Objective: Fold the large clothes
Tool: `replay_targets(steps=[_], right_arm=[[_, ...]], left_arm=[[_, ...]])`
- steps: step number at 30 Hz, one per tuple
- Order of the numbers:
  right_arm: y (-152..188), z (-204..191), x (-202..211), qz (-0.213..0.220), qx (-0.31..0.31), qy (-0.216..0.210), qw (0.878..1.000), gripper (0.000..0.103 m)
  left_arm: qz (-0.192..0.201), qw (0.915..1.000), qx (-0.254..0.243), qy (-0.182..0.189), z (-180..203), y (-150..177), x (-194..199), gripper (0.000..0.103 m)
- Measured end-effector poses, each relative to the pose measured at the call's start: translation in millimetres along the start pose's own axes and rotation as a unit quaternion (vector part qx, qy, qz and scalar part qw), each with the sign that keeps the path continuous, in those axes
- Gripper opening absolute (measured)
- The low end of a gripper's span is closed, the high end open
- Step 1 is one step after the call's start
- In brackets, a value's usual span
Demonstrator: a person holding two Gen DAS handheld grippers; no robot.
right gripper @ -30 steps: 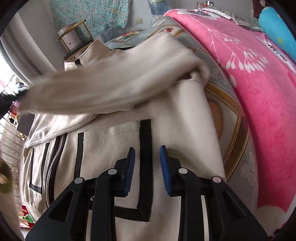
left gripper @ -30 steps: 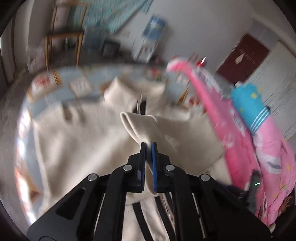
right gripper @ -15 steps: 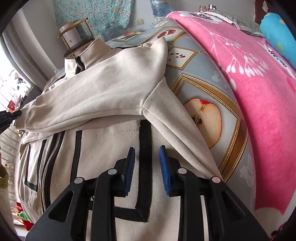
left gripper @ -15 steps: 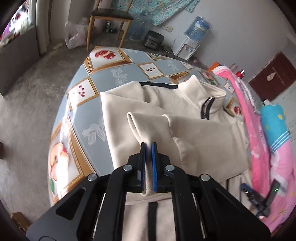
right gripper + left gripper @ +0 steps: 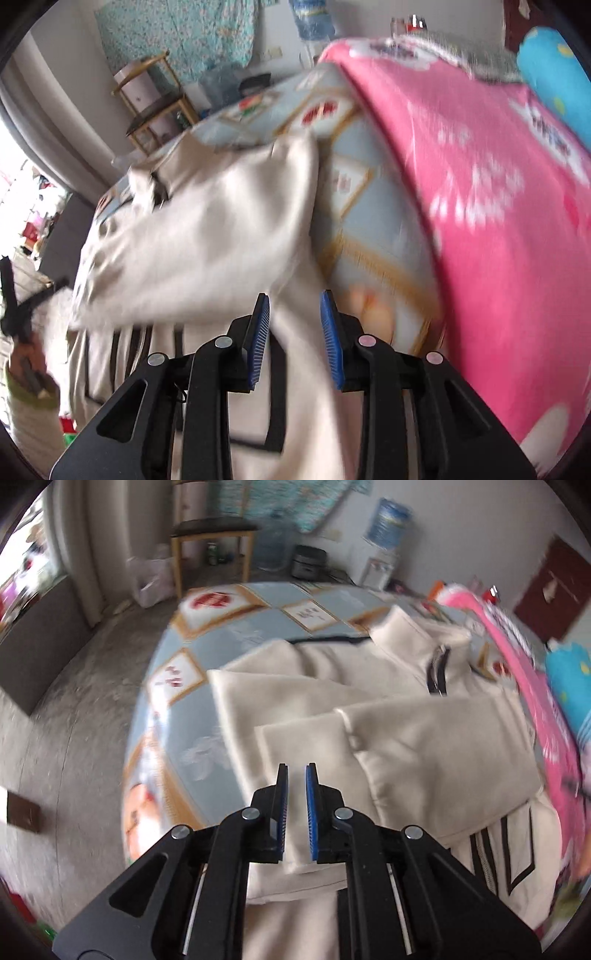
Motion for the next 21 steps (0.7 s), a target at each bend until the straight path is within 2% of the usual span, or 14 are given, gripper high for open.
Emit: replay_targets(steps=[3, 6, 11, 12, 13, 15, 16, 18, 21], right_arm=[[-30, -1, -16, -0.009, -0.033, -0.043, 0.998, 0.029], [-52, -4, -42, -0.017, -0.041, -0.044, 0.998, 0.029], [-78, -11, -99, -0.04, -0.028, 0.007, 0.999, 0.028], [-81, -12, -106, -0.039, -0.02, 0.01, 0.999, 0.026], [-82, -14, -111, -0.041, -0.013, 0.008, 0.999, 0.019], [-85, -19, -114, -0.038, 0.007, 0.02, 0.999, 0.013], [-87, -24, -111, -0.029, 0.023, 0.027, 0.999, 0.006], [-90, -26, -100, -0.002, 0.039, 0.045, 0.998, 0.006], [-90, -19, -98, 0.009, 0.041, 0.064, 0.997, 0.005]], left_arm=[[-0.027, 0.9994, -0.02, -0.012, 9, 9, -24, 0.009], [-0.027, 0.9985, -0.039, -0.028, 12, 16, -33, 0.009], [-0.028, 0.9979, -0.05, -0.028, 11, 17, -33, 0.009], [-0.028, 0.9981, -0.049, -0.026, 10, 17, -32, 0.009], [-0.025, 0.9982, -0.049, -0.022, 10, 17, -32, 0.009], [-0.021, 0.9982, -0.053, -0.02, 10, 18, -31, 0.009], [-0.019, 0.9981, -0.056, -0.019, 10, 19, -30, 0.009], [-0.016, 0.998, -0.059, -0.016, 10, 19, -30, 0.009], [-0.012, 0.9983, -0.057, -0.011, 9, 20, -29, 0.009]])
Point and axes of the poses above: each gripper's, at about its wrist camera, not at the fingertips, and x roughly against the way its jaws point, z to its right, y to its underside, the point moved 6 cm from there along -x, roughly the way its jaws point, and after that the axes turned 10 degrees about y, right-handed, at the moved point
